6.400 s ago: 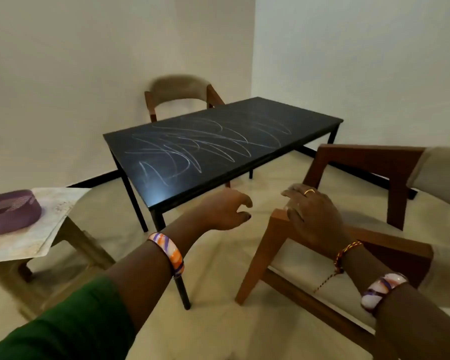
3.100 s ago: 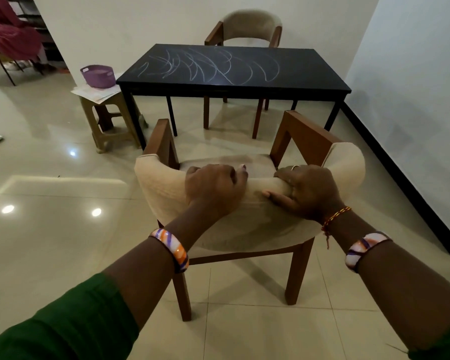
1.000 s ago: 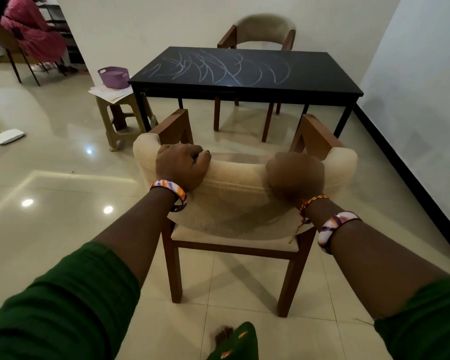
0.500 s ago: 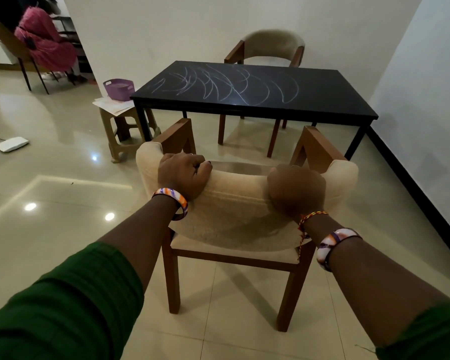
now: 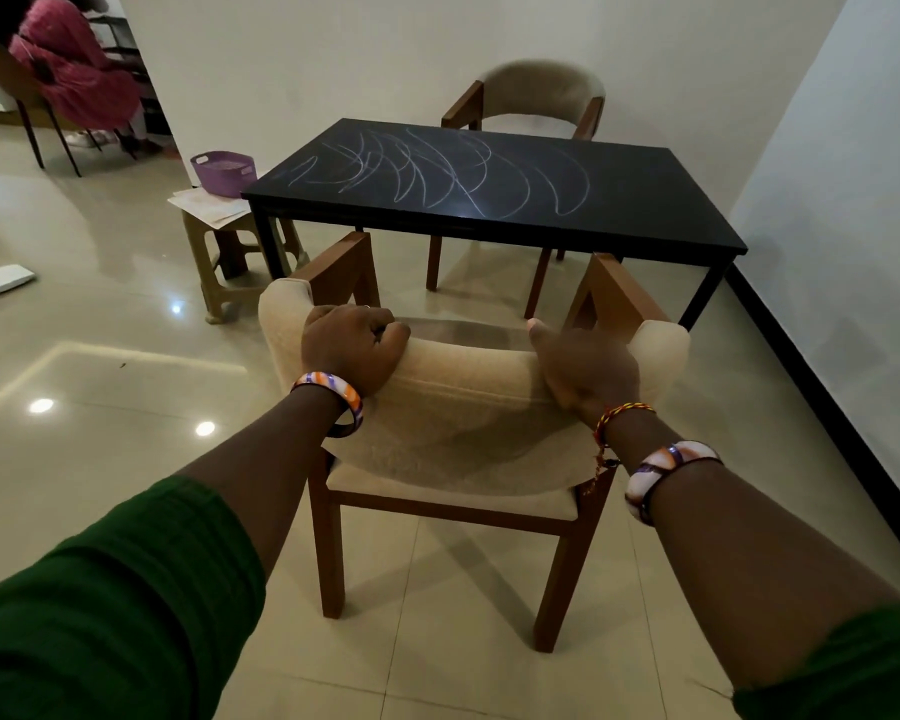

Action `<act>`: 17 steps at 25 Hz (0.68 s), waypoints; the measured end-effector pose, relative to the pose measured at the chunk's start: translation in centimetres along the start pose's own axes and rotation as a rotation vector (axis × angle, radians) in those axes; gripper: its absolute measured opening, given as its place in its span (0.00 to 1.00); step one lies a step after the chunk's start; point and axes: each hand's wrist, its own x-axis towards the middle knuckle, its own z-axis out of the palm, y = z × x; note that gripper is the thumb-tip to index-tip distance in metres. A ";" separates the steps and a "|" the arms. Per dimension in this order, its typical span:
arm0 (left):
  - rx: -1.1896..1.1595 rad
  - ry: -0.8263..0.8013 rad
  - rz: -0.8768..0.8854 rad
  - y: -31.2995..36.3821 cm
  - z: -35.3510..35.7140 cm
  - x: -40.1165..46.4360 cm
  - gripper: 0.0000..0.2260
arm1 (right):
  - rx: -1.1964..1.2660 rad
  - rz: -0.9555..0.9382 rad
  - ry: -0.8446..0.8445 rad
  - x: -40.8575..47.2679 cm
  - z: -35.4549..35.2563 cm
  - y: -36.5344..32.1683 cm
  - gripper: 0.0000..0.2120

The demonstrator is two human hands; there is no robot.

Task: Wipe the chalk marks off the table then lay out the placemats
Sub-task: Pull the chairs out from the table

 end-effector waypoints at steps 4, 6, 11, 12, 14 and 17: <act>0.004 0.005 0.014 -0.1 -0.1 -0.9 0.22 | -0.003 -0.036 0.083 -1.5 0.3 0.1 0.35; 0.001 0.026 0.022 -0.5 0.0 -1.2 0.21 | 0.012 -0.052 0.122 -2.0 0.7 0.2 0.38; -0.042 0.063 0.000 -0.8 0.8 -0.6 0.28 | 0.017 -0.048 0.230 -1.3 1.4 0.6 0.35; -0.046 0.070 -0.004 -0.8 1.0 -0.4 0.29 | 0.038 -0.054 0.236 -1.0 1.4 0.8 0.35; -0.037 0.083 -0.002 -0.6 1.3 0.0 0.28 | 0.068 -0.067 0.244 -0.6 1.5 1.1 0.35; -0.049 0.103 0.000 -0.5 1.9 1.0 0.26 | 0.088 -0.067 0.244 0.8 1.7 1.6 0.34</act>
